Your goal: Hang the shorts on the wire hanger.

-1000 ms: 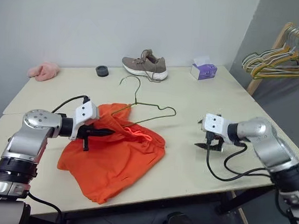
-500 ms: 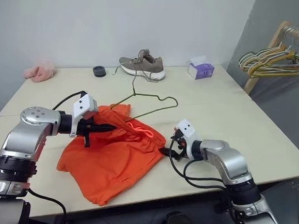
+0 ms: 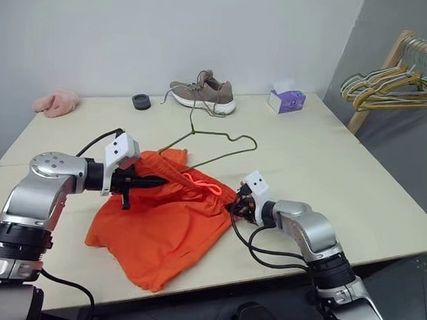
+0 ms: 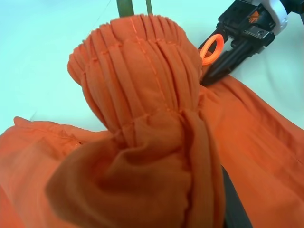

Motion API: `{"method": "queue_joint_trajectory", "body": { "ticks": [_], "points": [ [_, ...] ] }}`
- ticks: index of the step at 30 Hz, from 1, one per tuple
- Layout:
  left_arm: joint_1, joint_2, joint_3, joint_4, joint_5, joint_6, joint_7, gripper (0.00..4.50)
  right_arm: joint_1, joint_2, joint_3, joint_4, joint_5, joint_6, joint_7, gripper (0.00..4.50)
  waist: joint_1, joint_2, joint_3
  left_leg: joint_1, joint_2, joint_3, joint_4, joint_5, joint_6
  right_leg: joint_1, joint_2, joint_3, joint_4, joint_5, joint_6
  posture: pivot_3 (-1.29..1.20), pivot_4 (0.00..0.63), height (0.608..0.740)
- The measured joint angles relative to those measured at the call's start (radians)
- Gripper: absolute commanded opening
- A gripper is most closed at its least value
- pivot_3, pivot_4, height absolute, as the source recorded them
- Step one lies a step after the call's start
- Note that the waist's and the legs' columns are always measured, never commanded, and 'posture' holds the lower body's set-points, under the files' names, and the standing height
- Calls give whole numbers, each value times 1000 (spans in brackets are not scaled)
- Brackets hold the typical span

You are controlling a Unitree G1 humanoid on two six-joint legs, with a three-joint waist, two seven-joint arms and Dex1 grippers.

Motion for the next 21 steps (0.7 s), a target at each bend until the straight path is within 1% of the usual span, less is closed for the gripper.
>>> {"method": "queue_joint_trajectory", "body": {
  "ticks": [1,2,6,10,14,18,21],
  "points": [
    [3,0,8,-4,-10,5,2,0,-2,0,-5,0,2,-2,-6,364,0,0,0,0,0,0,0,0,0,0,0,0,0,0,0,-276,0,740],
    [6,0,12,-8,-15,8,5,0,-6,0,-12,1,4,-3,-9,26,0,0,0,0,0,0,0,0,0,0,0,0,0,0,0,-276,0,740],
    [21,-6,29,-41,-49,37,20,0,-46,-3,-68,17,14,-7,-20,9,0,0,0,0,0,0,0,0,0,0,0,0,0,0,0,-275,0,740],
    [77,-2,52,-109,-114,109,13,0,-74,-40,-115,37,40,-19,-15,9,-1,0,0,0,0,0,0,0,0,0,0,0,0,0,0,-275,0,740],
    [122,66,69,-173,-184,181,-35,0,-84,-95,-124,49,61,-22,12,9,0,1,0,0,1,0,-1,0,0,0,0,0,0,0,0,-266,0,740],
    [143,130,77,-196,-188,174,-81,0,-97,-132,-127,55,91,-28,37,9,-1,2,1,1,0,2,0,0,0,0,3,1,0,0,0,-266,0,740],
    [158,151,76,-192,-174,143,-100,0,-103,-148,-127,54,113,-30,41,9,0,2,1,0,0,2,0,0,0,0,3,2,0,0,0,-265,0,740]
  ]
}}
